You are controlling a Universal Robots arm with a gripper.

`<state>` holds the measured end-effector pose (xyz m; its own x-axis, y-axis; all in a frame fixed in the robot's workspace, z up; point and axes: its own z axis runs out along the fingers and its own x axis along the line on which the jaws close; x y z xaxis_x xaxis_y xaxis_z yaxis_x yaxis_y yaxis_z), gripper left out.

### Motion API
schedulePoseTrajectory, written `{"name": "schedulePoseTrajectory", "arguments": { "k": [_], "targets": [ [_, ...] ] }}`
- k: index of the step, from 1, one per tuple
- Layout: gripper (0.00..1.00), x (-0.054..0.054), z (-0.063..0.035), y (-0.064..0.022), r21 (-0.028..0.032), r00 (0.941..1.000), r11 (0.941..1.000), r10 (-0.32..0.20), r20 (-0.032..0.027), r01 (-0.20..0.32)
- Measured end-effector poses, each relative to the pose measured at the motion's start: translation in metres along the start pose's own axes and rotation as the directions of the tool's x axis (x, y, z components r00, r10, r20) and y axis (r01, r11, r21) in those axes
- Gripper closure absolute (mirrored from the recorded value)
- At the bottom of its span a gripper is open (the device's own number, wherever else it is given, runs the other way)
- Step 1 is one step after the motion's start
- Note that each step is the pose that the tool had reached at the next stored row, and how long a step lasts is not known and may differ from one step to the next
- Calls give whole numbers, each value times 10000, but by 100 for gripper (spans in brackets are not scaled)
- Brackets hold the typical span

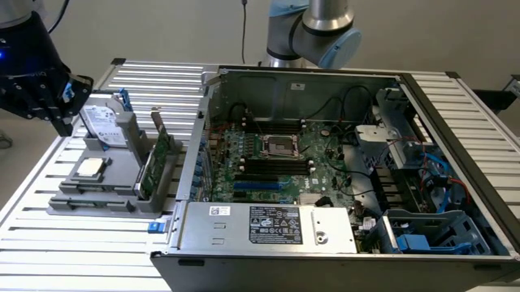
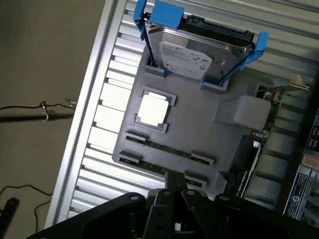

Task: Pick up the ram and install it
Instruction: 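Pick up the ram and move it above insertion slot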

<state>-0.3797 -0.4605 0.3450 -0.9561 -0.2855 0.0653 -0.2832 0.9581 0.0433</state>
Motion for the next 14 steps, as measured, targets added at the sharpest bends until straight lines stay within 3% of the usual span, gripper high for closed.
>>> {"name": "schedulePoseTrajectory", "arguments": {
  "k": [3, 7, 11, 14],
  "targets": [
    [89, -1, 12, -1, 35, 9985, 9985, -549, -25, 549],
    [89, -2, 31, -2, 79, 9919, 9919, -1268, -60, 1268],
    [89, -3, 51, -2, 122, 9800, 9799, -1990, -99, 1991],
    [89, -3, 55, -2, 166, 9678, 9677, -2514, -104, 2515]
  ]
}}
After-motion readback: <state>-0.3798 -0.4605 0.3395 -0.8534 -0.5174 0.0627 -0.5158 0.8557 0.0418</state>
